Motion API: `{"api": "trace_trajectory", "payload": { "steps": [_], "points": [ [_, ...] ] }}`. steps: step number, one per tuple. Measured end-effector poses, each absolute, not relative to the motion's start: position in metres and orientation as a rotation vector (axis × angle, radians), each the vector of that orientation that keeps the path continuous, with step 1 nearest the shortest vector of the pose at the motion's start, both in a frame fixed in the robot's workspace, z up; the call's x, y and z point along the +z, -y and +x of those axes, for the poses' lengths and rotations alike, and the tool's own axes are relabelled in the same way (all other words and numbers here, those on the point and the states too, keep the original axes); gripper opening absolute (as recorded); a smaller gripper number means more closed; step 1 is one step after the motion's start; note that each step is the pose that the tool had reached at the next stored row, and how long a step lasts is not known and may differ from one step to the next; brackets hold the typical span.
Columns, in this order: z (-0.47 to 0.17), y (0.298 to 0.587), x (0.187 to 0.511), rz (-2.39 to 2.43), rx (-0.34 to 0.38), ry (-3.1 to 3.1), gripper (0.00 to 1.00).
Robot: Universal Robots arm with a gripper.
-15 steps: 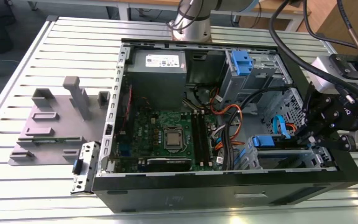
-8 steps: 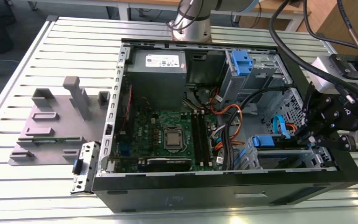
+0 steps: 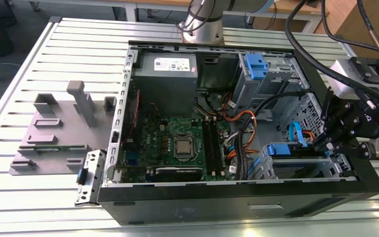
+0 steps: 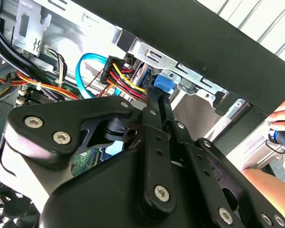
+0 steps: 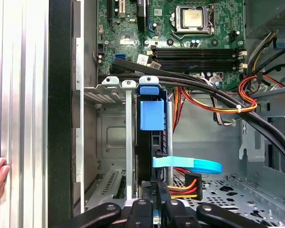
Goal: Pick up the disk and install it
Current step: 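Insert the second disk wire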
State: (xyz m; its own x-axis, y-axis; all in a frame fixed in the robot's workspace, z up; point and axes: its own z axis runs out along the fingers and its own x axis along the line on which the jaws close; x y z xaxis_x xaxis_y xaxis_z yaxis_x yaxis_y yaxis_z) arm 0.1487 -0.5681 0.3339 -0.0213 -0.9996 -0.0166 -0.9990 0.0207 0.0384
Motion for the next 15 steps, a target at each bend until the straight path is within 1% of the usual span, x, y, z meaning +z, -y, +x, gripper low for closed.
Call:
{"api": "trace_trajectory", "payload": {
  "steps": [15],
  "points": [
    [0.1452, 0.5664, 0.3398, 2.187, -0.061, 2.233, 0.16]
  ]
}}
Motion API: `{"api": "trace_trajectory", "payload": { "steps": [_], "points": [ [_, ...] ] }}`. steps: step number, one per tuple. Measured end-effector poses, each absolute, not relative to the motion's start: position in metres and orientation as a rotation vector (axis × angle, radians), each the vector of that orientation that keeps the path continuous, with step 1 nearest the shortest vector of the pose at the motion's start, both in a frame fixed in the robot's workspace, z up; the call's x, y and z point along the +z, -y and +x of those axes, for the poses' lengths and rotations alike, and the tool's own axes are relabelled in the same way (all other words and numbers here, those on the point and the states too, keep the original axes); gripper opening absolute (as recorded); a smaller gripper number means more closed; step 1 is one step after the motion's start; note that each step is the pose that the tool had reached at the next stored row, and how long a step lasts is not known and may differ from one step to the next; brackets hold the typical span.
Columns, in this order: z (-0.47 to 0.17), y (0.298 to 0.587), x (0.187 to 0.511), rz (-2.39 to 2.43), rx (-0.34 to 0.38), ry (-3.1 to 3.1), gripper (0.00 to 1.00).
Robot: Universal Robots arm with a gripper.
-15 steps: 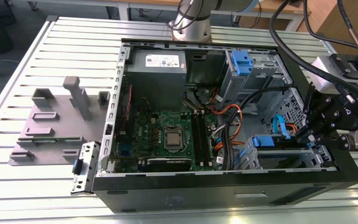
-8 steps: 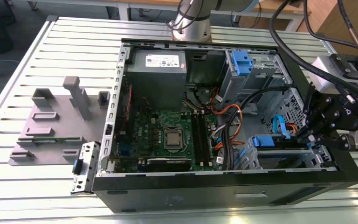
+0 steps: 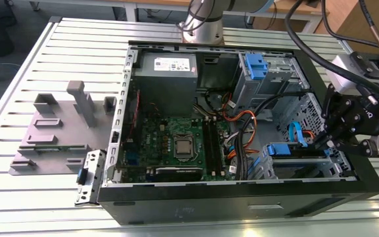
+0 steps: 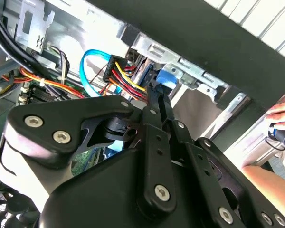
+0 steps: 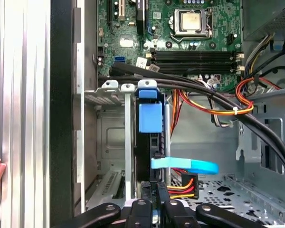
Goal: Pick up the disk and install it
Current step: 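Insert the second disk wire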
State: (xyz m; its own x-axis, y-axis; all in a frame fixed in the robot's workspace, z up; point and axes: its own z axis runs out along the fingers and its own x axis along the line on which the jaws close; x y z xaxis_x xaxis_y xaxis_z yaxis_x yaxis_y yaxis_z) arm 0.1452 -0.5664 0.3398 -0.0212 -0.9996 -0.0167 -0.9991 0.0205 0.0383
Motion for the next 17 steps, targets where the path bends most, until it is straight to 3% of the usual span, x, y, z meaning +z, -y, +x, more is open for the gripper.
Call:
{"api": "trace_trajectory", "payload": {
  "steps": [17],
  "points": [
    [0.1416, 0.561, 0.3385, 2.209, -0.059, 2.212, 0.16]
  ]
}}
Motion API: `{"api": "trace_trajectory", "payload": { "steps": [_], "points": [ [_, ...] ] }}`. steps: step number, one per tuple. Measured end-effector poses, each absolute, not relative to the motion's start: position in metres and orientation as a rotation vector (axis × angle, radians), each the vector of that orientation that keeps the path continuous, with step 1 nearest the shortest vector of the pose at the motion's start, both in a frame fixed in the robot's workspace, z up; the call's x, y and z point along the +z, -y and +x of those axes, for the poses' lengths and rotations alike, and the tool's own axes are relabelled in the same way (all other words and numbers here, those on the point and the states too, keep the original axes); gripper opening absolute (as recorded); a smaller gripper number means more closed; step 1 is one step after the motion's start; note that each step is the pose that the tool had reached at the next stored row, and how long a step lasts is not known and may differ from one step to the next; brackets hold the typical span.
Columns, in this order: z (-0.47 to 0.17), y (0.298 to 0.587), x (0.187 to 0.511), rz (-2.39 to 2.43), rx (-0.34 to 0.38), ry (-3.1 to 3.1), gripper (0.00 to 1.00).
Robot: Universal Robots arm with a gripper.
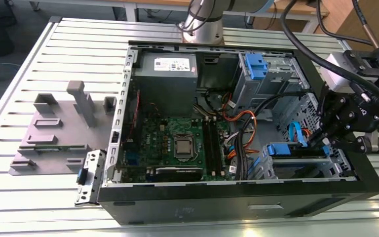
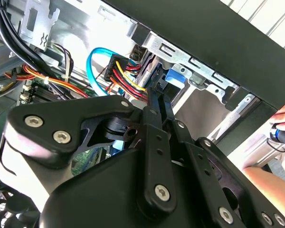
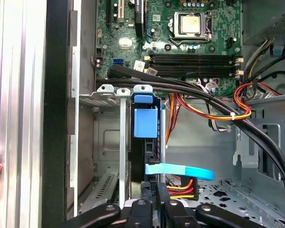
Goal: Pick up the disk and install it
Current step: 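Insert the second disk wire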
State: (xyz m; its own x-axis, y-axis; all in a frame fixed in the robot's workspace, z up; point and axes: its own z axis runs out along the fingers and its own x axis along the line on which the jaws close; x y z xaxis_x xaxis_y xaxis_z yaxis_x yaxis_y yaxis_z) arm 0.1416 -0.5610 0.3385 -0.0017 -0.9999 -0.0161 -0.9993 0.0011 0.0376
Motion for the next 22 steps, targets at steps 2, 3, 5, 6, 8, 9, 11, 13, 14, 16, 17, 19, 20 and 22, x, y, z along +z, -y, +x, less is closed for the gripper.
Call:
{"api": "trace_trajectory", "payload": {
  "steps": [2, 3, 5, 6, 8, 9, 11, 13, 14, 16, 17, 19, 20, 22],
  "points": [
    [0.1416, 0.561, 0.3385, 2.209, -0.059, 2.212, 0.16],
    [0.1416, 0.5611, 0.3384, 2.209, -0.059, 2.212, 0.16],
    [0.1416, 0.5616, 0.3384, 2.209, -0.059, 2.212, 0.16],
    [0.1415, 0.5616, 0.3384, 2.209, -0.059, 2.212, 0.16],
    [0.1412, 0.5617, 0.3383, 2.209, -0.059, 2.212, 0.16],
    [0.1406, 0.5618, 0.3381, 2.209, -0.059, 2.212, 0.16],
    [0.14, 0.5618, 0.3378, 2.209, -0.059, 2.212, 0.16],
    [0.14, 0.5618, 0.3376, 2.209, -0.059, 2.211, 0.16],
    [0.14, 0.5617, 0.337, 2.209, -0.059, 2.212, 0.16],
    [0.14, 0.5618, 0.3359, 2.209, -0.059, 2.212, 0.16],
    [0.1399, 0.5618, 0.3358, 2.209, -0.059, 2.211, 0.16],
    [0.1399, 0.5618, 0.3357, 2.209, -0.059, 2.211, 0.16],
    [0.1399, 0.5617, 0.3352, 2.209, -0.059, 2.212, 0.16],
    [0.1399, 0.5618, 0.3343, 2.209, -0.059, 2.212, 0.16]
  ]
}}
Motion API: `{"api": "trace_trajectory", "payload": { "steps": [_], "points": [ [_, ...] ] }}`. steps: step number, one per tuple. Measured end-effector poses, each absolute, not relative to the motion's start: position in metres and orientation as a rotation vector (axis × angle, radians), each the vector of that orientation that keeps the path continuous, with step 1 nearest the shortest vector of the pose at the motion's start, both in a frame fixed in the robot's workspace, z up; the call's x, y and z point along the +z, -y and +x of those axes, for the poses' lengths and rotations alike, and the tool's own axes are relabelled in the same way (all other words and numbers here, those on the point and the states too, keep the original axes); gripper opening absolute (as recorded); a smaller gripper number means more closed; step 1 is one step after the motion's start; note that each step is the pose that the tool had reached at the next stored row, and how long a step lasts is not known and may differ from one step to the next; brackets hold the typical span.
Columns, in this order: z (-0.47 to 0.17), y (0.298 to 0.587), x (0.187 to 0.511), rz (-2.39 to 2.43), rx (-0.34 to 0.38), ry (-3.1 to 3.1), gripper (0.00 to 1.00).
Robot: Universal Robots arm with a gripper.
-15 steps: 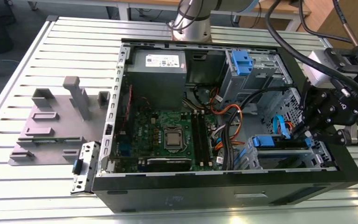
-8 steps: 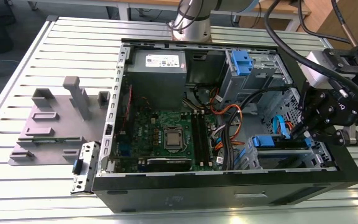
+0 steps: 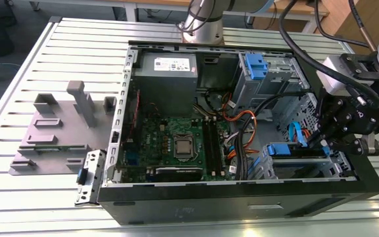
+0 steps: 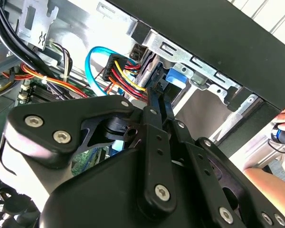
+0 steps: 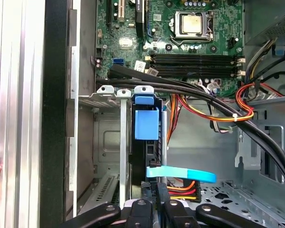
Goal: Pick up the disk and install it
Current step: 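Insert the second disk wire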
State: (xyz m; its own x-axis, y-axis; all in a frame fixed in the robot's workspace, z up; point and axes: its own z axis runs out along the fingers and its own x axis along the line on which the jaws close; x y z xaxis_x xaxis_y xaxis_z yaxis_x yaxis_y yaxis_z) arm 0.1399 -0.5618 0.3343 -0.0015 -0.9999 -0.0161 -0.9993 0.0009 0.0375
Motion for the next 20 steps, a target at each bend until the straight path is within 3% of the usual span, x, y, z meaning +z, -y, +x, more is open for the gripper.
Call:
{"api": "trace_trajectory", "payload": {
  "steps": [20],
  "points": [
    [0.14, 0.5618, 0.3284, 2.209, -0.058, 2.211, 0.16]
  ]
}}
